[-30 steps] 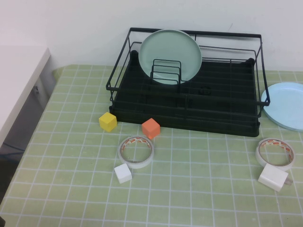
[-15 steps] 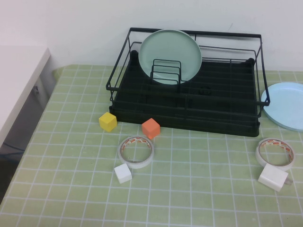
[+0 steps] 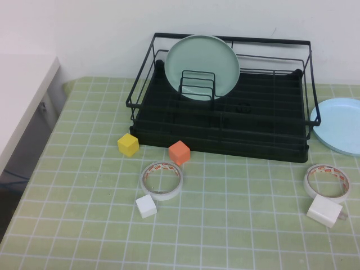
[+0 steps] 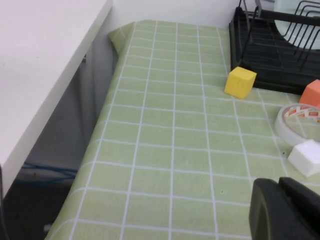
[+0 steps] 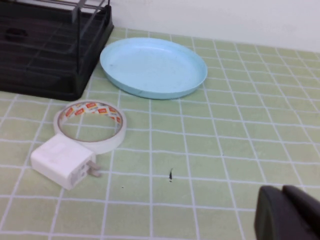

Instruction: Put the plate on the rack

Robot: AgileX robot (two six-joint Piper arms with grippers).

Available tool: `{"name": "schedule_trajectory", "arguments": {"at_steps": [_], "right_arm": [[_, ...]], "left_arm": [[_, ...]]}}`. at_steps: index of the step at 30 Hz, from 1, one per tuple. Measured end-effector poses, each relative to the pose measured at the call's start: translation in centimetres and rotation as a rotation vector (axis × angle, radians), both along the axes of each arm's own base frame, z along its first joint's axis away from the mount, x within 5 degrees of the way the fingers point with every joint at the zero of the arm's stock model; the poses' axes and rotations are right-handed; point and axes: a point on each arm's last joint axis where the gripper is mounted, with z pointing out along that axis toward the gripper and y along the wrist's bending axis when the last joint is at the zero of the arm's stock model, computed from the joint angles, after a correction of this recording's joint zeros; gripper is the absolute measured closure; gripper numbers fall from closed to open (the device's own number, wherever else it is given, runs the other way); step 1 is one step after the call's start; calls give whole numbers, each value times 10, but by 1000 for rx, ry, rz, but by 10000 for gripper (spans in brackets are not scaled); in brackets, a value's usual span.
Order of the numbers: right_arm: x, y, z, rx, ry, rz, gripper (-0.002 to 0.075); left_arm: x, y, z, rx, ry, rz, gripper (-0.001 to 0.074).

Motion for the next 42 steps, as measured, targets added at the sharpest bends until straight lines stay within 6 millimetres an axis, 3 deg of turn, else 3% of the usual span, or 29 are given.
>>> {"name": "schedule_trajectory", "arguments": {"at_steps": [4, 7, 18, 22, 28, 33, 36, 39, 42], "right_arm": [[1, 0, 0, -13, -13, 3, 728], [3, 1, 6, -25, -97, 20, 728], [-1, 13, 63, -111, -731, 144, 728], [-8, 14, 77, -104, -910, 151, 728], [-16, 2, 85, 92, -1056, 45, 728], [-21, -6, 88, 152, -1125, -40, 728], [-18, -4, 98, 104, -1035, -38, 728], [-20, 1, 120, 20, -898, 3, 728], [-15, 6, 136, -76, -721, 51, 728]], "left_arm": [[2, -1, 6, -21, -74, -3, 736], [3, -1, 26, -56, -294, -10, 736], [-25, 0, 89, -244, -1044, -65, 736], [-36, 1, 97, -277, -1185, -93, 736], [-31, 0, 94, -265, -1121, -85, 736], [-17, -1, 93, -297, -813, -63, 736], [-18, 1, 113, -238, -662, -31, 736], [-14, 1, 132, -137, -563, -11, 736], [-4, 0, 141, -113, -488, -10, 736]]}}
